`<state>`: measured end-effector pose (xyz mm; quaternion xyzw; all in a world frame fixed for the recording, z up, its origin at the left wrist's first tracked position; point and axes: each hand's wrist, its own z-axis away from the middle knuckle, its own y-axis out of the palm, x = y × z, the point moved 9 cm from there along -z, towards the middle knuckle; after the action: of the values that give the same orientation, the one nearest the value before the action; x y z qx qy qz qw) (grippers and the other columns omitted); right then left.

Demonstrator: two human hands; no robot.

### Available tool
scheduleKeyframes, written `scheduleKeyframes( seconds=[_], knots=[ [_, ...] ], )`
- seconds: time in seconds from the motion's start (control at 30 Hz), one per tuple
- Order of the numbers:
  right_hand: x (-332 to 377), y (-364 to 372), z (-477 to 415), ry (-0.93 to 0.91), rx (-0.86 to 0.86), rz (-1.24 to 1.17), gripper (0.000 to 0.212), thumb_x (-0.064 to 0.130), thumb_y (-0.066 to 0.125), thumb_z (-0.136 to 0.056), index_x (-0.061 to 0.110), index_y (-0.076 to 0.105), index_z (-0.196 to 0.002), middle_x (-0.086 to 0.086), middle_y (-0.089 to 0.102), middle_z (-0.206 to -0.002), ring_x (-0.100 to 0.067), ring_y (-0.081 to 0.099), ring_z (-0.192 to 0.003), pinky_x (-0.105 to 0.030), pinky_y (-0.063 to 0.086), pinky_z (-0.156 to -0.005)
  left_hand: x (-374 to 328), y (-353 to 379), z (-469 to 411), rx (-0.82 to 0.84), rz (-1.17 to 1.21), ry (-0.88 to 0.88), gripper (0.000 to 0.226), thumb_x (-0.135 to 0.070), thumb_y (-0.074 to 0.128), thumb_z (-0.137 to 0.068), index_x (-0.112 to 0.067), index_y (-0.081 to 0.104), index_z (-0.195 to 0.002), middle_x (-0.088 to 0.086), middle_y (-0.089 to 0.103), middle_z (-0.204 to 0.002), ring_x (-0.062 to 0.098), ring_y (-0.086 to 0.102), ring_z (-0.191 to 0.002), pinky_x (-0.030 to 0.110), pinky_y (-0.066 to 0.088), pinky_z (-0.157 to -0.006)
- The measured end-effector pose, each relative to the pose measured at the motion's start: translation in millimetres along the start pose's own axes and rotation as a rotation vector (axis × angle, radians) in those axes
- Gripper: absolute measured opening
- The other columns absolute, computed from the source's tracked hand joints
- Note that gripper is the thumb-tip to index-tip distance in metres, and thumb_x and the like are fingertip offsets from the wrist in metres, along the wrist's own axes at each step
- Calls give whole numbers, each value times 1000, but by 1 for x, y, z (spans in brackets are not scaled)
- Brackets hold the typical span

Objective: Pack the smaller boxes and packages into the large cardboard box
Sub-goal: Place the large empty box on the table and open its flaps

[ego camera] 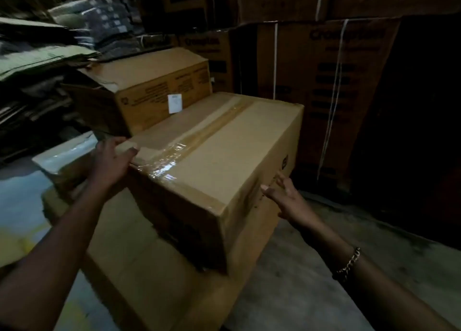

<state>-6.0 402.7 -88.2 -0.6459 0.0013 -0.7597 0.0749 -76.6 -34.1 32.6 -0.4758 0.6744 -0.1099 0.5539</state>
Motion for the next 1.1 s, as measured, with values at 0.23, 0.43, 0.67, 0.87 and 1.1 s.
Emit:
scheduleKeyframes(
  seconds=[0.23,0.43,0.67,0.87,1.1],
  knots=[
    [-3,58,-19,73,-45,-100,96,74,62,-76,49,9,-152,7,17,-163,-27,32,-142,-52,42,-99,84,17,-36,173,350,-360,67,-41,62,-94,-15,36,-150,16,44,-150,35,48,-131,53,42,-108],
    [-9,50,-27,117,-96,-119,101,76,69,-67,49,18,-149,8,38,-148,-22,46,-128,-43,51,-79,88,21,-26,113,471,-363,61,-42,61,-94,-19,40,-147,13,48,-145,31,51,-127,53,45,-104],
    [-7,-46,-23,90,-271,-178,55,38,68,-87,19,54,-136,-11,65,-127,-28,64,-110,-45,49,-99,65,35,9,322,530,-320,36,-58,56,-90,-27,69,-104,9,68,-113,28,63,-102,44,51,-82],
    [-30,-45,4,381,-196,-256,65,63,77,-66,21,70,-114,-11,71,-105,-30,66,-98,-42,55,-76,59,79,29,629,594,-543,91,-67,77,-61,-22,54,-136,10,61,-128,32,57,-116,54,46,-99],
    [-26,-58,22,279,-259,-386,53,44,77,-76,19,65,-122,-12,71,-114,-30,68,-102,-45,57,-84,26,95,44,775,602,-485,72,-50,81,-61,-6,66,-117,12,77,-87,28,75,-77,39,54,-68]
  ],
)
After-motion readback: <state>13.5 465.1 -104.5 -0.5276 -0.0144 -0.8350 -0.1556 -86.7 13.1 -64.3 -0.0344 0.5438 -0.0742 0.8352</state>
